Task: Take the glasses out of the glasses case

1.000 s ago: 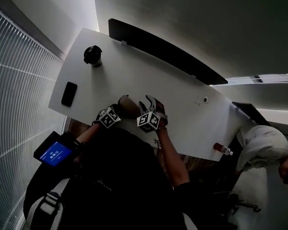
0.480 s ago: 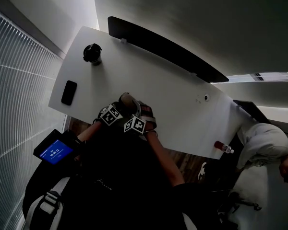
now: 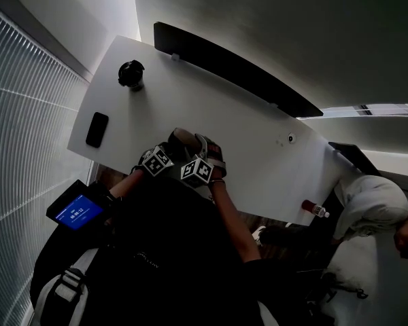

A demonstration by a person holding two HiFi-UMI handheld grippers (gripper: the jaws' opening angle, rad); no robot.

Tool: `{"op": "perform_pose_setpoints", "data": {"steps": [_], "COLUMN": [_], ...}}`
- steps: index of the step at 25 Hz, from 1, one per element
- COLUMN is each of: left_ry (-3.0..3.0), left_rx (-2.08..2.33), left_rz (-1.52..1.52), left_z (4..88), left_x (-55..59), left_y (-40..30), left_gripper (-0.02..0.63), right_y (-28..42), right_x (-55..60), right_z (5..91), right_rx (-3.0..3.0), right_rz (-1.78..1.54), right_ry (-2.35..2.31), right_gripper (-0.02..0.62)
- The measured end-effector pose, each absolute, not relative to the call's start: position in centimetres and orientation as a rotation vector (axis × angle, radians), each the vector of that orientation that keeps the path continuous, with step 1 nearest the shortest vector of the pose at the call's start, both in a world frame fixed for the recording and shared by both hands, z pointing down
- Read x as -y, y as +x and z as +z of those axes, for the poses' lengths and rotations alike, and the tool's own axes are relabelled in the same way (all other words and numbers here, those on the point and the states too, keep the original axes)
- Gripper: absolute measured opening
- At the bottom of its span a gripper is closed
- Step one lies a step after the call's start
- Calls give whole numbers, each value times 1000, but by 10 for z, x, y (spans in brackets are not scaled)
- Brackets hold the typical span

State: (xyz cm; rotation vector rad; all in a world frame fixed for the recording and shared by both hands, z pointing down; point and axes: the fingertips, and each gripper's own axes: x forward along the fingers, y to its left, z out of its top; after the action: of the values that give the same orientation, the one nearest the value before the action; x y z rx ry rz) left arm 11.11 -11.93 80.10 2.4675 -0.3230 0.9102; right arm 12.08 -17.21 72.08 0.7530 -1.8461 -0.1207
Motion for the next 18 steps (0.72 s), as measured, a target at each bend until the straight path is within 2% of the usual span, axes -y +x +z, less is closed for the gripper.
{"op": "perform_pose_setpoints", "data": {"steps": [11, 15, 18], "left_ry": [2443, 2453, 2449], "left_rx": [331, 349, 354], "left_rz": [942, 915, 911], "left_z": [810, 802, 802], "left_x": [116, 122, 123], "left_y": [108, 112, 109], "left_gripper": [34, 34, 34], "right_y": [170, 147, 117], "right_x": [220, 210, 173], "right_z": [740, 690, 685], "right_rx": [1722, 1848, 1879], "right_rz": [-21, -97, -135], "right_ry": [859, 907, 785], "right_gripper": [244, 245, 245]}}
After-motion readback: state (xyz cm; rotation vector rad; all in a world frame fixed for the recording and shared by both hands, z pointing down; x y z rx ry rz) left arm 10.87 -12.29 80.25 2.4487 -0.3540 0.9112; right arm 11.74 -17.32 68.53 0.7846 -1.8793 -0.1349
